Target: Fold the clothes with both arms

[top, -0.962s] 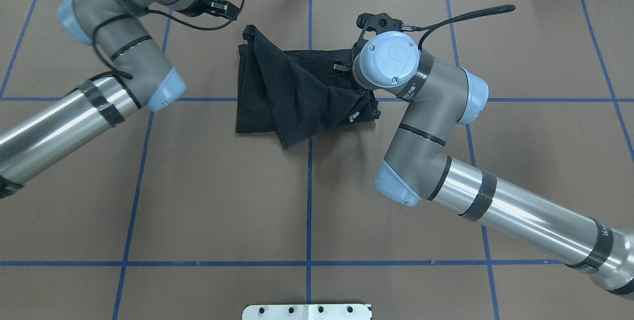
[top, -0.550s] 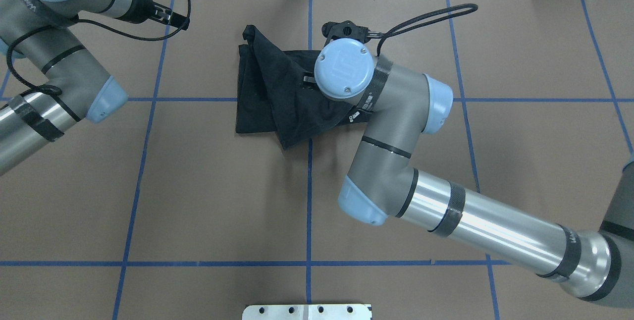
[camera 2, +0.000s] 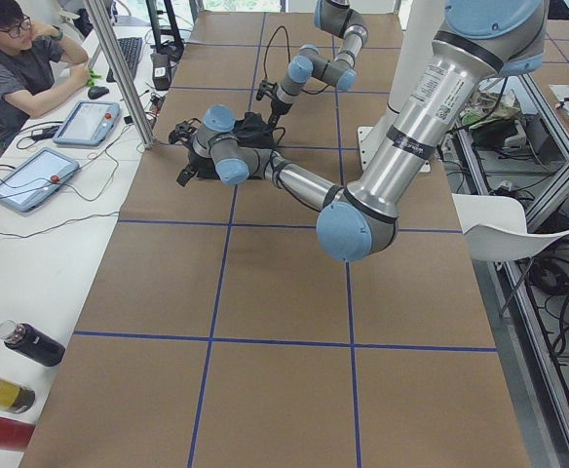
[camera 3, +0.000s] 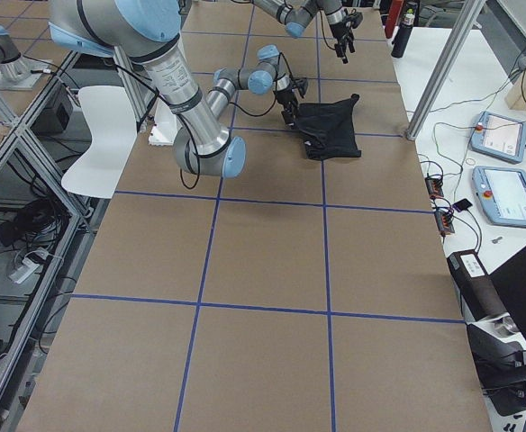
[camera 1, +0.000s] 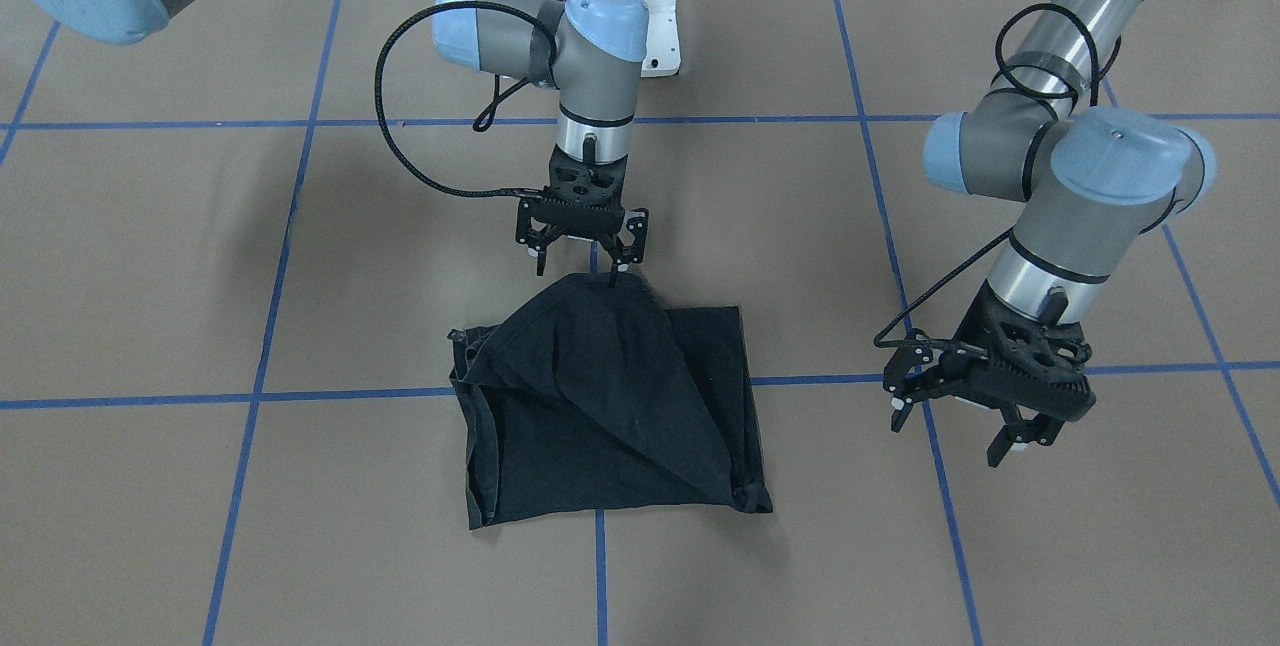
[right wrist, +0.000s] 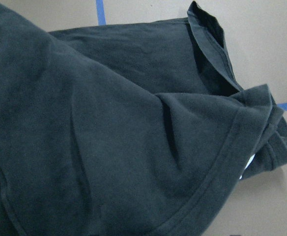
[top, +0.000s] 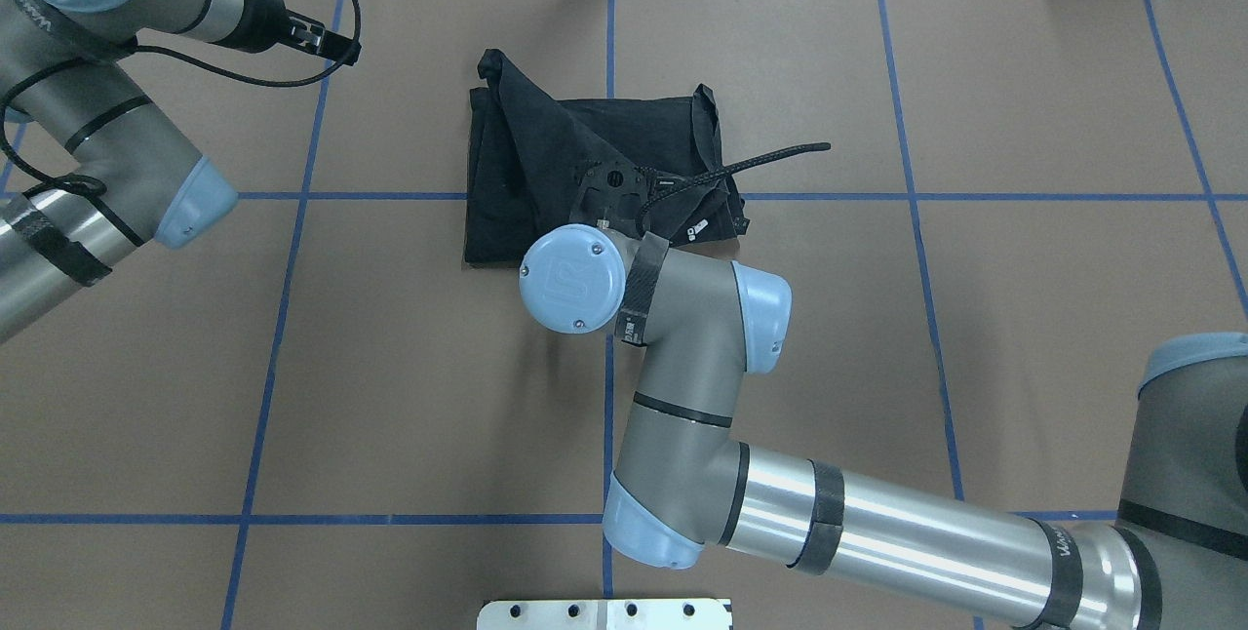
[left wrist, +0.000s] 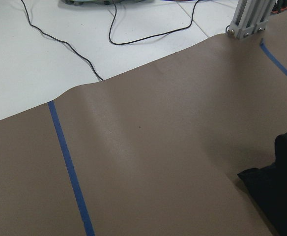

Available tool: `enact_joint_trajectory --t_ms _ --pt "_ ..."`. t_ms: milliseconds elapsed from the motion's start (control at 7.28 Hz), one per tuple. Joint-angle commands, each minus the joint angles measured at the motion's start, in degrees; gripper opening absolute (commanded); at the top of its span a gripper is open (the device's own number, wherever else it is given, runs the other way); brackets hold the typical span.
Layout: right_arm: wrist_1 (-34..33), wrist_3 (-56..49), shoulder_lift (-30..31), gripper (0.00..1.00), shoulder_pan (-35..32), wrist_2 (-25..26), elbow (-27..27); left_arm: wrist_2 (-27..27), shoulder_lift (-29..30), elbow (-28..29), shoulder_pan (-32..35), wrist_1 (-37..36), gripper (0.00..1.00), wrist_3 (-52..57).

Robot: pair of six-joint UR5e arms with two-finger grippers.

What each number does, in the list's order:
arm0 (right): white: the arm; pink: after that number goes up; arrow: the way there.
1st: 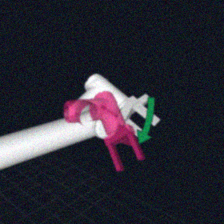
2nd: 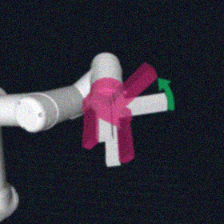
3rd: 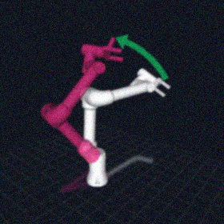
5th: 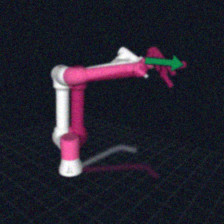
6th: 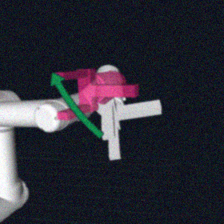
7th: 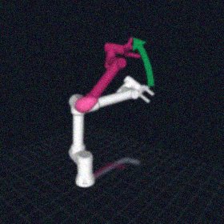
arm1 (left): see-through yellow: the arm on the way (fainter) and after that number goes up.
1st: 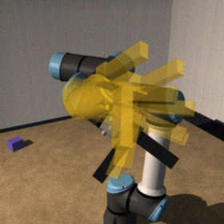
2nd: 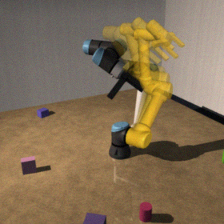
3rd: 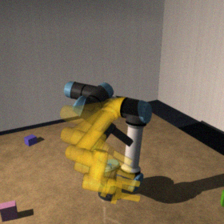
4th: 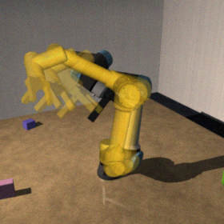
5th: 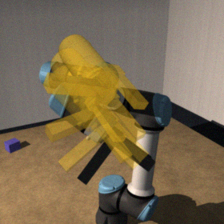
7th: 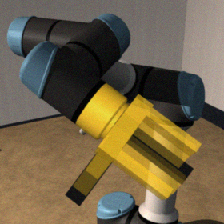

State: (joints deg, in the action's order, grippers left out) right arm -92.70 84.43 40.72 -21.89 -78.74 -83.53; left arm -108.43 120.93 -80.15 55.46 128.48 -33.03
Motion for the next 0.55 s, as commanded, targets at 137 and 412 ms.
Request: enact_joint_trajectory --t_ms 137,412 --pt "0.15 0.56 -2.57 0.00 -0.43 1.48 1.79 0.07 -0.08 -0.01 0.00 0.02 1.00 -0.02" --pt "0.41 -0.06 -3.10 0.00 -3.59 1.22 1.79 0.07 -1.22 -0.09 -0.08 1.51 1.00 -0.19"
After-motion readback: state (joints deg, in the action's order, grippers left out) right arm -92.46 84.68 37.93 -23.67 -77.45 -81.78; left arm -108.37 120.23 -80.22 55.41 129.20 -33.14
